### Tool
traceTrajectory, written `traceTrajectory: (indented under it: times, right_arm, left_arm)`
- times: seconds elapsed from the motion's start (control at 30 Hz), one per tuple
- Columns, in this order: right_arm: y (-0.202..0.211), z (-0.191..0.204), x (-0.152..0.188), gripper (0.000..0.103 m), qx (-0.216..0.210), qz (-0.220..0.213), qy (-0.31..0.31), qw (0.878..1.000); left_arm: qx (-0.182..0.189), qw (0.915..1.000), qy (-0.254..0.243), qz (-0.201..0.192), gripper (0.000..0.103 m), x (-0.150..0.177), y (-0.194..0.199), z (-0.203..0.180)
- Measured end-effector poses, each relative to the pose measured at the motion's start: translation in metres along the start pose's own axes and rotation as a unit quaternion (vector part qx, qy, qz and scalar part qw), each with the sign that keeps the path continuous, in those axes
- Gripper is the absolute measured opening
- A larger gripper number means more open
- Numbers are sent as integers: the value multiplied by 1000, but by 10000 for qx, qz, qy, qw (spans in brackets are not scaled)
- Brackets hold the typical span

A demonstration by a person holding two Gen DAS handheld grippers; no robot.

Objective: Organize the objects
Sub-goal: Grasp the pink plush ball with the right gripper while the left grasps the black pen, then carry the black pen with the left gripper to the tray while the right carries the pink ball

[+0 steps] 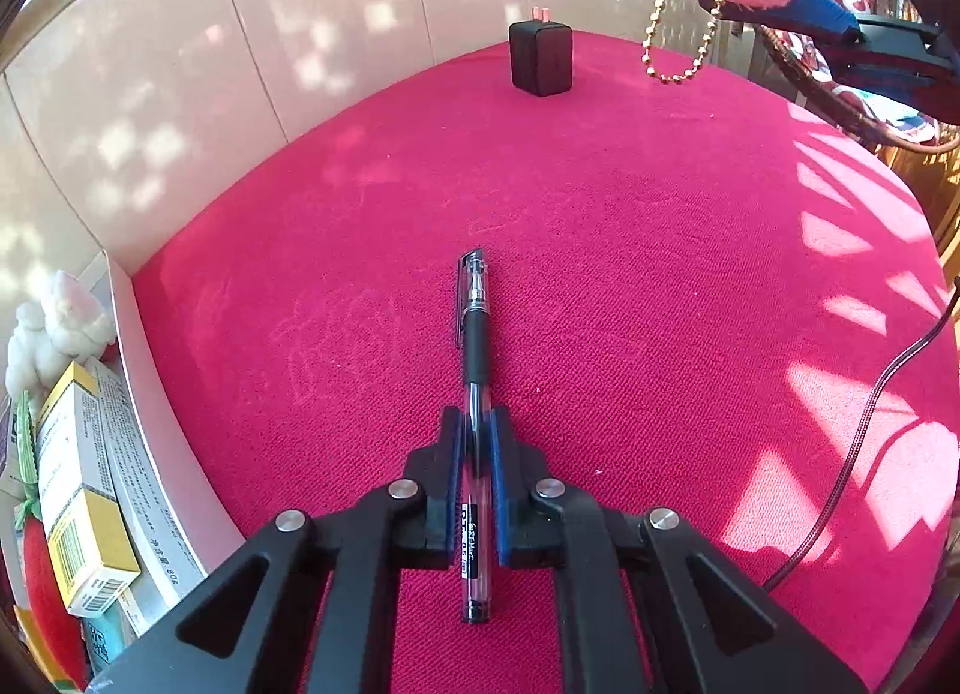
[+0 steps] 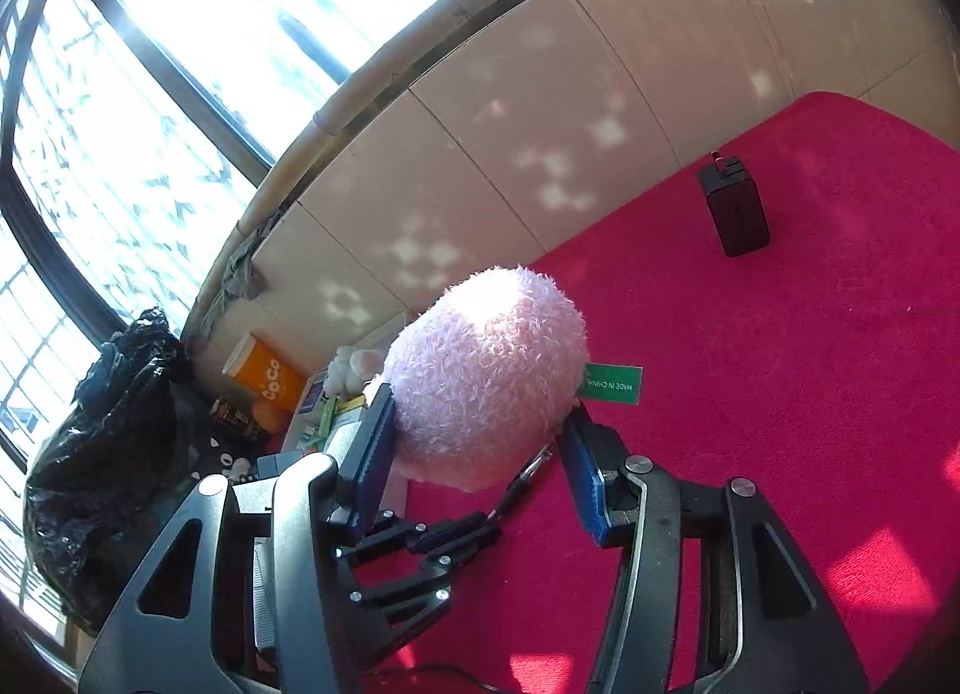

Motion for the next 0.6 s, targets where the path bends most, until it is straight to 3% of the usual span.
traceTrajectory:
  times: [0.13,0.3,0.43,0.6]
  right_arm:
    - [14,9,-4,51,153,-294,168,9993]
    - [25,25,-4,51,409,-655,478,9959]
    - [35,43,-5,51,657,-1005,873,9889]
    - [50,59,-5,51,869,-1337,1158,9804]
  left_arm:
    - [-93,9982,396,-451,6,-3,16,2]
    - [-257,9883,966,-1153,6,-12,60,13]
    - [-436,9802,1324,-1405,6,-13,87,26]
    - [-829,9733,1376,-1640,6,-19,114,32]
Point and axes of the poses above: each gripper's, at about its wrist camera, not at the fingertips, and y roughly against the way its jaws point, z to its left, x to its underside, the point moved 10 cm from there along -y, roughly the way its jaws point, and after that the axes turned 4 degrees about -y, right-handed, at the moved point
